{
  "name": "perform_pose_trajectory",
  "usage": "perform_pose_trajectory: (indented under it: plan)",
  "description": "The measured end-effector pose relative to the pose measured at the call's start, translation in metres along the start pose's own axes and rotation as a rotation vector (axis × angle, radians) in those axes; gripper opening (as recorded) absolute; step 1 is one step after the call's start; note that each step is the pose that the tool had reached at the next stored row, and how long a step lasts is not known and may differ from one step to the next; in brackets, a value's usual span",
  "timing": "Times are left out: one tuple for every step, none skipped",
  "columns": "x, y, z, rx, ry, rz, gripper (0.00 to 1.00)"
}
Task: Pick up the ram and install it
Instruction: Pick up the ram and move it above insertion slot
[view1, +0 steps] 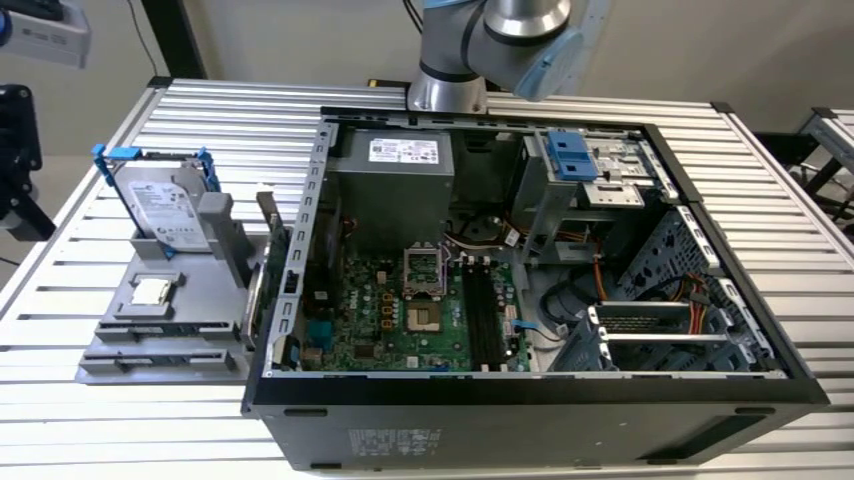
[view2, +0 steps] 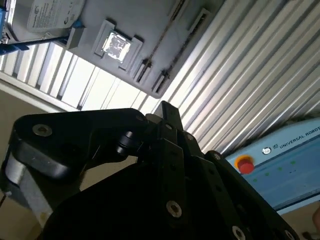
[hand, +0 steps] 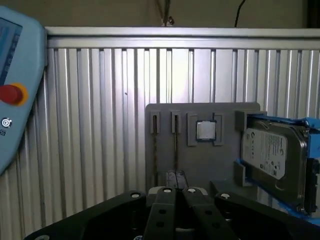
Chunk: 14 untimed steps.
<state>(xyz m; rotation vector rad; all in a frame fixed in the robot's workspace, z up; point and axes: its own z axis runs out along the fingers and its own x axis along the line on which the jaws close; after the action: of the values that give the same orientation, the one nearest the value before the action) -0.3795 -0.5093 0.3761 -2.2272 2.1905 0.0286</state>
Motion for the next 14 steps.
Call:
perform_pose_trajectory:
  plan:
    - [0.0000, 0.0000, 0.0005, -0.0004, 0.0000, -0.016, 0.00]
    - [0.0000, 0.0000, 0.0010, -0.0008, -0.0001, -0.032, 0.00]
    - [0.0001, 0.0000, 0.0014, -0.0011, 0.0000, -0.047, 0.00]
    - [0.0001, 0.0000, 0.0018, -0.0015, 0.0000, -0.061, 0.00]
    - [0.0001, 0.0000, 0.0022, -0.0019, 0.0001, -0.073, 0.00]
    - [0.0001, 0.0000, 0.0024, -0.0021, 0.0001, -0.079, 0.00]
    - [0.0001, 0.0000, 0.0025, -0.0022, 0.0000, -0.083, 0.00]
    - [0.0001, 0.0000, 0.0025, -0.0023, 0.0001, -0.084, 0.00]
    - [0.0001, 0.0000, 0.0025, -0.0023, 0.0001, -0.085, 0.00]
    - [0.0001, 0.0000, 0.0026, -0.0022, 0.0000, -0.085, 0.00]
    - [0.0001, 0.0000, 0.0026, -0.0022, 0.0000, -0.085, 0.00]
    - [0.0001, 0.0000, 0.0026, -0.0022, 0.0000, -0.085, 0.00]
    - [0.0001, 0.0000, 0.0026, -0.0022, 0.0000, -0.085, 0.00]
    - [0.0001, 0.0000, 0.0026, -0.0022, 0.0000, -0.086, 0.00]
